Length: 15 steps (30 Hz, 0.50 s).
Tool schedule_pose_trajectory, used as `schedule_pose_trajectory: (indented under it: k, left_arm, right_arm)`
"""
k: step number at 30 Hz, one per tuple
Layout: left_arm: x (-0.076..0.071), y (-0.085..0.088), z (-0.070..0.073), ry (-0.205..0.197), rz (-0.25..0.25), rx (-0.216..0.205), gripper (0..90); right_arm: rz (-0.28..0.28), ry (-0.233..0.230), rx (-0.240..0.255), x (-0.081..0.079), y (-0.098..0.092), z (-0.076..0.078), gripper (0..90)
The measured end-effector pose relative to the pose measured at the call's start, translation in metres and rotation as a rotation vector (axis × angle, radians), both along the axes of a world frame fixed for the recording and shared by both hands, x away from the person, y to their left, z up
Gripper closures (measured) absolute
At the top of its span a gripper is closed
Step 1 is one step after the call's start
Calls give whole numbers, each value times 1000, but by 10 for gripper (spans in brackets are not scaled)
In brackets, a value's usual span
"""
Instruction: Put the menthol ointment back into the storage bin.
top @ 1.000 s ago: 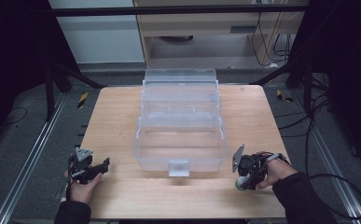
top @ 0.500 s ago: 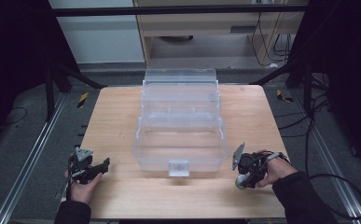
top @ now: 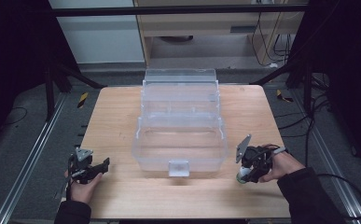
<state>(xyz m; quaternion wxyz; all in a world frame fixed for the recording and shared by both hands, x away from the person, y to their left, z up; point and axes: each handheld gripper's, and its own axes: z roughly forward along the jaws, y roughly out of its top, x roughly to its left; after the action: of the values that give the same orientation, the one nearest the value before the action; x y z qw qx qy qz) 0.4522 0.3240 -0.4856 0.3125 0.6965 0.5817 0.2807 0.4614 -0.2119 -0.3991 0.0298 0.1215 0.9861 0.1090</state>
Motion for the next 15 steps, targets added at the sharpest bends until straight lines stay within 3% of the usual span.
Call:
schedule_pose_trajectory:
  k: [15]
  left_arm:
    - [0,0,-1,4,-6,2,293]
  right_arm:
    - [-11,-36,41,1,0,26,503]
